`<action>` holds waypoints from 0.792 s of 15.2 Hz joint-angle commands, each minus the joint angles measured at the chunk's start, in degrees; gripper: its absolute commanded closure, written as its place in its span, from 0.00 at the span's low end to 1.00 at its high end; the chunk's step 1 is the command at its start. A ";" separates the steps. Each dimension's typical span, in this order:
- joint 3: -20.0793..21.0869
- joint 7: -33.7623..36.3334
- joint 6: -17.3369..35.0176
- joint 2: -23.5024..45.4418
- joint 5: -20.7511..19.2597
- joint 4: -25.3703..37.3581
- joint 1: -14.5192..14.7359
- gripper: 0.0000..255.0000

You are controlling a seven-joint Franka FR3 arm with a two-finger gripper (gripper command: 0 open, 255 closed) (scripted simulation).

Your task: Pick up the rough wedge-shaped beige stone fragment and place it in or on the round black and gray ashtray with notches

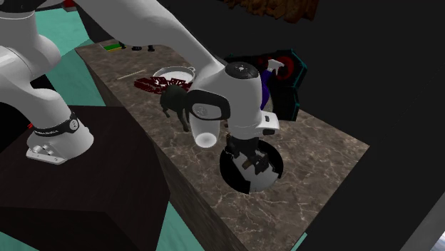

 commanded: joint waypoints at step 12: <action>0.20 -0.17 -4.46 -6.05 0.26 -1.60 -0.40 0.00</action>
